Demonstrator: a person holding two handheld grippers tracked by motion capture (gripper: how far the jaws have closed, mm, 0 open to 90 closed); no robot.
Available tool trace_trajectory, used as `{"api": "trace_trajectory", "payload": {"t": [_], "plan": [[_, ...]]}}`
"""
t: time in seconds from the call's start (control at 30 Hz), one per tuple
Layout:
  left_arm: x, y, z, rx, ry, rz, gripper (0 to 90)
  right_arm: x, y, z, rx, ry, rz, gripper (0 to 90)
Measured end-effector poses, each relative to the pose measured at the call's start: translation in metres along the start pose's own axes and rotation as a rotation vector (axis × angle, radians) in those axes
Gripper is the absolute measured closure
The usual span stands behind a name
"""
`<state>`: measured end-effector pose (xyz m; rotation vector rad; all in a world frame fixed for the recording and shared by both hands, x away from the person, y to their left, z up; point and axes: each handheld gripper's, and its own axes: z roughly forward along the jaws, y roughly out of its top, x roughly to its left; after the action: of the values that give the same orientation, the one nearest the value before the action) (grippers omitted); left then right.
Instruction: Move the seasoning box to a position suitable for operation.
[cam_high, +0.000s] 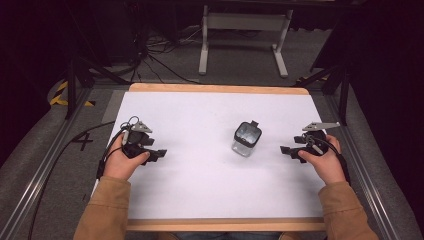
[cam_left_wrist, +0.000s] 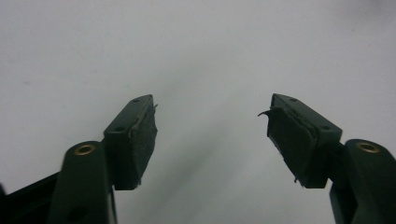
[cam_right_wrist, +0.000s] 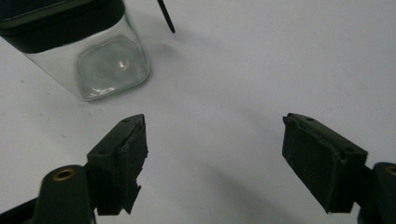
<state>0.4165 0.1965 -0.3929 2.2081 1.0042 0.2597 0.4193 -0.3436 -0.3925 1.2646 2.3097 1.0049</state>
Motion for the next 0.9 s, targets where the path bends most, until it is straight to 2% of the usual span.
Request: {"api": "trace_trajectory", "payload": {"t": [0.1, 0.17, 0.23, 0.33, 0.37, 0.43, 0.5, 0.6, 0.67, 0.73, 0.8, 0.9], "plan": [[-0.002, 0.003, -0.002, -0.012, -0.03, 0.0, 30.6, 0.004, 0.002, -0.002, -0.018, 0.006, -0.01, 21.3], [-0.006, 0.005, -0.003, -0.011, -0.022, 0.004, 30.0, 0.008, 0.004, -0.002, -0.029, 0.026, -0.022, 21.3], [-0.008, 0.006, -0.005, 0.0, -0.015, 0.025, 29.1, 0.014, 0.006, -0.001, -0.035, 0.045, -0.038, 21.4], [-0.011, 0.004, -0.007, -0.018, -0.017, 0.017, 29.2, 0.028, 0.014, 0.008, -0.054, 0.083, -0.098, 21.5], [-0.012, 0.003, -0.009, -0.01, -0.016, 0.016, 29.2, 0.032, 0.016, 0.011, -0.056, 0.091, -0.111, 21.4], [-0.013, 0.001, -0.01, -0.023, -0.01, 0.007, 29.2, 0.044, 0.022, 0.022, -0.068, 0.122, -0.142, 19.2], [-0.013, -0.003, -0.012, -0.017, -0.007, 0.002, 29.2, 0.052, 0.026, 0.032, -0.069, 0.149, -0.155, 18.1], [-0.012, -0.009, -0.015, -0.015, 0.004, -0.016, 29.2, 0.065, 0.032, 0.049, -0.065, 0.154, -0.21, 17.0], [-0.011, -0.013, -0.017, -0.003, 0.007, -0.022, 29.4, 0.071, 0.035, 0.063, -0.063, 0.147, -0.222, 15.3], [-0.01, -0.016, -0.018, 0.0, 0.012, -0.033, 29.4, 0.072, 0.036, 0.074, -0.066, 0.141, -0.225, 14.6], [-0.01, -0.019, -0.018, -0.004, 0.018, -0.034, 29.5, 0.072, 0.036, 0.078, -0.072, 0.144, -0.228, 13.9], [-0.009, -0.023, -0.018, 0.008, 0.021, -0.041, 29.5, 0.07, 0.037, 0.09, -0.084, 0.177, -0.224, 13.5]]}}
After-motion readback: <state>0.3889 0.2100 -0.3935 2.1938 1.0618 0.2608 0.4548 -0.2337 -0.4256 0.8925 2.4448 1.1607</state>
